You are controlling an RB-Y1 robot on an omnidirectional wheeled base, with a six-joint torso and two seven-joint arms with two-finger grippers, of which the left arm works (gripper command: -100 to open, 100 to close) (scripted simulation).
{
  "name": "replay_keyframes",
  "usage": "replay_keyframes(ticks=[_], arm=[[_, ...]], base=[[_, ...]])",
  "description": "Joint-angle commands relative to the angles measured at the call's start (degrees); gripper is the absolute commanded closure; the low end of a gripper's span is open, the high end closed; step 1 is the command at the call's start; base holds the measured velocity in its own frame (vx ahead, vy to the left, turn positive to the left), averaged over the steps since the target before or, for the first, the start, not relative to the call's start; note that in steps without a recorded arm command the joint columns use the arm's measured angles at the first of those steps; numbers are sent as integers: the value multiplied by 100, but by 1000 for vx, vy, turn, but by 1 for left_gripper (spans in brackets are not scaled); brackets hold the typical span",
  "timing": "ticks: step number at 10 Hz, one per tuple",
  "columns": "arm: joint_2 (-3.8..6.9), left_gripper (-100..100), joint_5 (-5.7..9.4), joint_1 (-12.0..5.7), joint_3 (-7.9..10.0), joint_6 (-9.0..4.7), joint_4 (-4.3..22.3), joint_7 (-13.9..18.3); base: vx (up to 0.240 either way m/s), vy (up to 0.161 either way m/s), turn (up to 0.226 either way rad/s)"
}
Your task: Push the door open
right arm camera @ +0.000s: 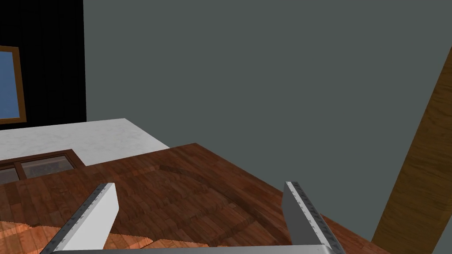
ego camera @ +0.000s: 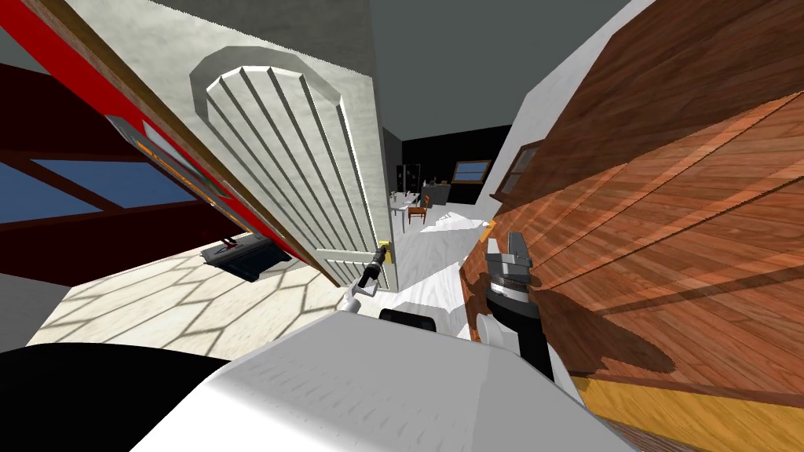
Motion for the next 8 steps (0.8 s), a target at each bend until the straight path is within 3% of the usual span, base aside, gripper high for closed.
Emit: replay_keyframes(ticks=[1,8], arm=[[36,100,19,-28,165,36,-34,-25],[-9,100,81,-138,629,42,93,-127]], base=[[107,-73,55],[120,-87,68]])
